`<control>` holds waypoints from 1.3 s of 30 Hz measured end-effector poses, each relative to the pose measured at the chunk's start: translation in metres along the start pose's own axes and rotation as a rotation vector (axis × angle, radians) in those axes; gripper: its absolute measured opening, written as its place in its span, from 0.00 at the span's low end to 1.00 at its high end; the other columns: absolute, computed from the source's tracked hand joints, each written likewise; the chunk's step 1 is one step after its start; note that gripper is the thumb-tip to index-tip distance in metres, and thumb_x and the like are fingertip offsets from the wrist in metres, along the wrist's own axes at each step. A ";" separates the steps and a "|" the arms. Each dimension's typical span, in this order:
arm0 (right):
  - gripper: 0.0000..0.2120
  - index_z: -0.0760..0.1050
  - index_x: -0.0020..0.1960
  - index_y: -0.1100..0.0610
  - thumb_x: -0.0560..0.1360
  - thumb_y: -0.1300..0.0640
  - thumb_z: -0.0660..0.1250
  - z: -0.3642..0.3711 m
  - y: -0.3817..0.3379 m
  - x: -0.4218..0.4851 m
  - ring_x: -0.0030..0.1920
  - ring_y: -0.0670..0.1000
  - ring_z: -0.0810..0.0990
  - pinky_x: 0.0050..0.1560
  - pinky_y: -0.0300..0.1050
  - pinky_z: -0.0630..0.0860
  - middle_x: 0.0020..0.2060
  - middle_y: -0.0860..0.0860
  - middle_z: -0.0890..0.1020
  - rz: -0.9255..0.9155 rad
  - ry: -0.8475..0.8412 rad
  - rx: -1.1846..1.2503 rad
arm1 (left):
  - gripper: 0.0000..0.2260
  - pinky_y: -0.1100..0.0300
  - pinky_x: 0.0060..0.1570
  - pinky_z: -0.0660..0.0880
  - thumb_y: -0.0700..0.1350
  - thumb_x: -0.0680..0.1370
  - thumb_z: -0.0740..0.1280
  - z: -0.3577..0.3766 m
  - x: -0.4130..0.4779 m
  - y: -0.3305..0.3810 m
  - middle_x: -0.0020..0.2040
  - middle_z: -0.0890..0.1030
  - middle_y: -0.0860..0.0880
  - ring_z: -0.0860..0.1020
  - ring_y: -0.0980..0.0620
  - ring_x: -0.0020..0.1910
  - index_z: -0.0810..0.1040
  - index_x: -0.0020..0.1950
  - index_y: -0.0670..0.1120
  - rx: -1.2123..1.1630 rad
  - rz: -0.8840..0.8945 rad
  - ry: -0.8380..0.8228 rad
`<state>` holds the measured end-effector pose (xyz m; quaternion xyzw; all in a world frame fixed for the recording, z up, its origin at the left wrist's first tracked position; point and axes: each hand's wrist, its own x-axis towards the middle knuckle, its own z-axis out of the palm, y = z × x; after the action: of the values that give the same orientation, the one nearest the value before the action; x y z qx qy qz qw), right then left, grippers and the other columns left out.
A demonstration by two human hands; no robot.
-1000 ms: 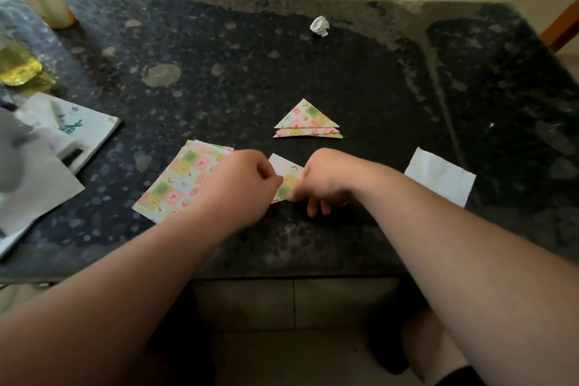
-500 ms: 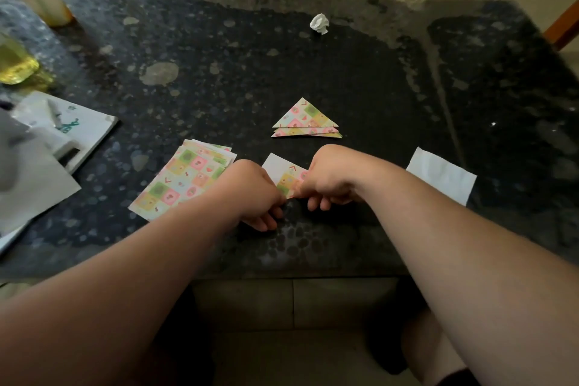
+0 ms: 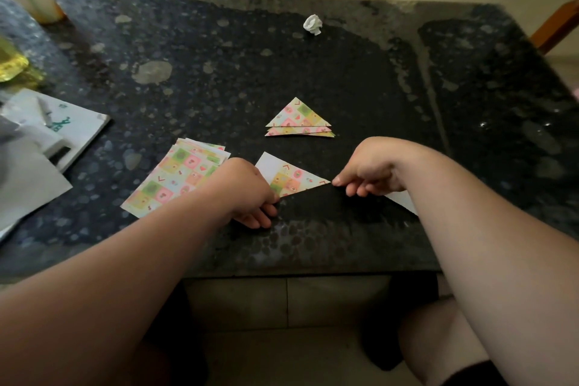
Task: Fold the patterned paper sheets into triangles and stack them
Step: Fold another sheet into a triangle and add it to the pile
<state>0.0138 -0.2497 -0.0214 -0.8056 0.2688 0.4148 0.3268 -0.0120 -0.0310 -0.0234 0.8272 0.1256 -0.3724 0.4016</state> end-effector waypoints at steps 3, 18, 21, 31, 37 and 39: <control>0.03 0.82 0.49 0.60 0.79 0.60 0.71 -0.012 0.011 0.003 0.21 0.44 0.74 0.21 0.33 0.67 0.26 0.51 0.81 0.009 0.054 0.028 | 0.04 0.59 0.26 0.78 0.38 0.81 0.69 0.000 0.000 -0.001 0.30 0.84 0.46 0.82 0.49 0.28 0.78 0.48 0.37 -0.002 0.002 0.002; 0.07 0.80 0.50 0.61 0.78 0.58 0.74 0.056 -0.024 -0.007 0.26 0.49 0.82 0.24 0.38 0.75 0.32 0.56 0.86 -0.335 -0.039 -0.006 | 0.04 0.58 0.28 0.78 0.37 0.81 0.66 0.001 0.005 0.001 0.29 0.83 0.47 0.80 0.50 0.26 0.77 0.49 0.36 0.041 -0.038 -0.008; 0.08 0.80 0.53 0.63 0.79 0.58 0.73 0.055 -0.027 -0.006 0.27 0.49 0.83 0.25 0.38 0.76 0.34 0.56 0.87 -0.298 -0.047 0.000 | 0.04 0.60 0.25 0.77 0.37 0.81 0.67 -0.004 0.005 -0.003 0.29 0.83 0.46 0.79 0.50 0.24 0.77 0.50 0.36 0.060 -0.055 -0.012; 0.08 0.81 0.53 0.63 0.79 0.58 0.72 0.054 -0.032 -0.011 0.28 0.48 0.83 0.26 0.37 0.77 0.37 0.56 0.87 -0.249 -0.045 -0.010 | 0.03 0.61 0.23 0.76 0.36 0.81 0.67 -0.022 0.000 -0.018 0.30 0.84 0.44 0.80 0.50 0.24 0.76 0.49 0.37 0.076 -0.094 -0.008; 0.07 0.81 0.53 0.63 0.79 0.58 0.73 0.053 -0.031 -0.012 0.30 0.49 0.84 0.28 0.38 0.78 0.37 0.57 0.88 -0.237 -0.043 -0.019 | 0.04 0.62 0.22 0.74 0.37 0.81 0.68 -0.026 -0.006 -0.024 0.32 0.84 0.44 0.79 0.50 0.24 0.77 0.48 0.37 0.065 -0.079 0.006; 0.07 0.81 0.53 0.63 0.79 0.59 0.72 0.053 -0.031 -0.013 0.30 0.50 0.84 0.27 0.39 0.78 0.37 0.57 0.87 -0.253 -0.046 -0.032 | 0.05 0.60 0.24 0.76 0.38 0.81 0.68 -0.027 -0.007 -0.025 0.33 0.84 0.44 0.79 0.50 0.25 0.77 0.46 0.38 0.097 -0.036 0.023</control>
<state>0.0026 -0.1881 -0.0245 -0.8284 0.1510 0.3927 0.3696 -0.0157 0.0060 -0.0220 0.8474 0.1271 -0.3758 0.3529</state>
